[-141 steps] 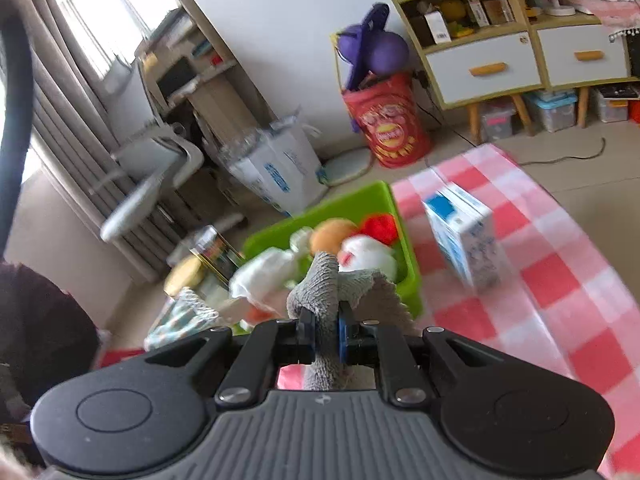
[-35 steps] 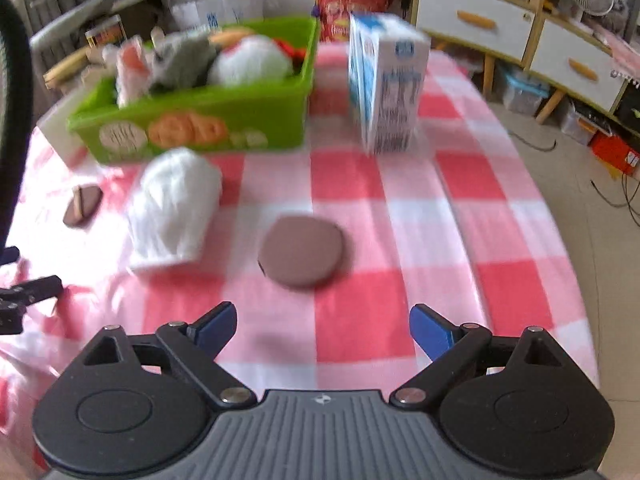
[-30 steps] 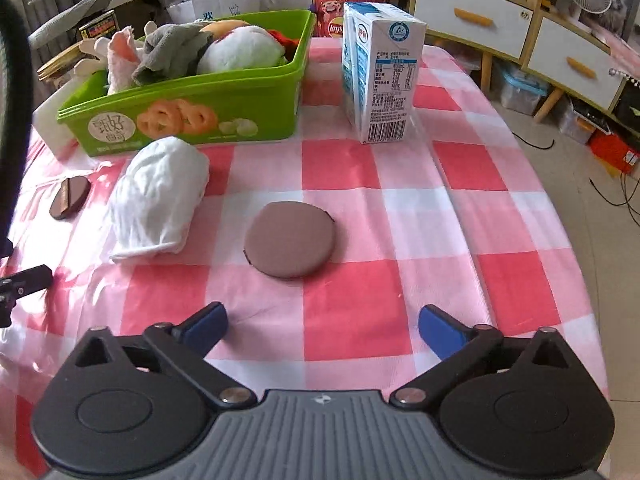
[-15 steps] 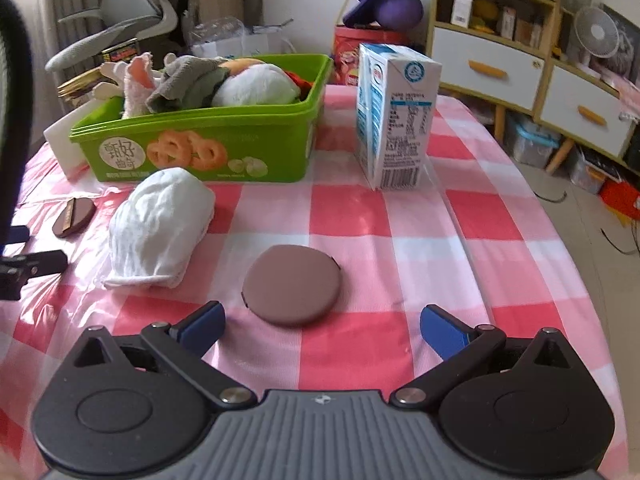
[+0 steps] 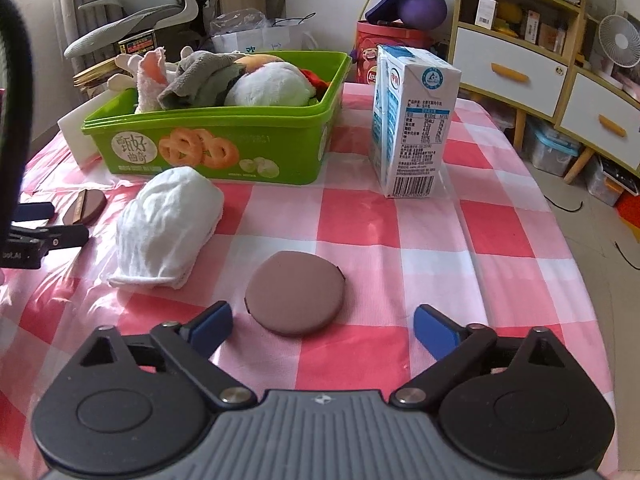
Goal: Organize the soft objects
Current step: 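Grasp the brown round puff with the left tool while the right tool grasps it too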
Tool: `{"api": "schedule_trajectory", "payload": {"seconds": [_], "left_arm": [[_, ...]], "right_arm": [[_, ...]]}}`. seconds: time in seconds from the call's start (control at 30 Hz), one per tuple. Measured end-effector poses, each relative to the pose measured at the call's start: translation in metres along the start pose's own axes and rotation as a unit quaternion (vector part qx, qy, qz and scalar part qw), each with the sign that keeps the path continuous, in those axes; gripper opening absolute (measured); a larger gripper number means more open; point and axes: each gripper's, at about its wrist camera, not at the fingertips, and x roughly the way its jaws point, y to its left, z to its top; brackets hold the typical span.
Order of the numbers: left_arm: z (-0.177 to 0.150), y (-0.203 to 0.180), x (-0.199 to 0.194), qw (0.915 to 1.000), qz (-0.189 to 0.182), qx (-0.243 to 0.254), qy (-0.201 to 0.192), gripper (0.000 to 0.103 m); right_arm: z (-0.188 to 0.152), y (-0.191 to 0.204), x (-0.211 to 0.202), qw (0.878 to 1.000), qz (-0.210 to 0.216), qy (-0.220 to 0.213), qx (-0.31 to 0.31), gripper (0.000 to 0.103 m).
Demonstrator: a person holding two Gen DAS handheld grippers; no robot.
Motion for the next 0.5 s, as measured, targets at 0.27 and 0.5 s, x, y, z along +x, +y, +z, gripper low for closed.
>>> {"api": "schedule_trajectory", "payload": {"seconds": [0.27, 0.5], "left_arm": [[0.0048, 0.0013, -0.0022, 1.0, 0.006, -0.005, -0.006, 0.059], [0.0058, 0.0009, -0.0037, 1.0, 0.005, -0.004, -0.006, 0.047]], "right_arm": [[0.0027, 0.0047, -0.0047, 1.0, 0.009, -0.01, -0.015, 0.034], [0.0042, 0.0086, -0.0051, 1.0, 0.01, -0.013, -0.026, 0.023]]}}
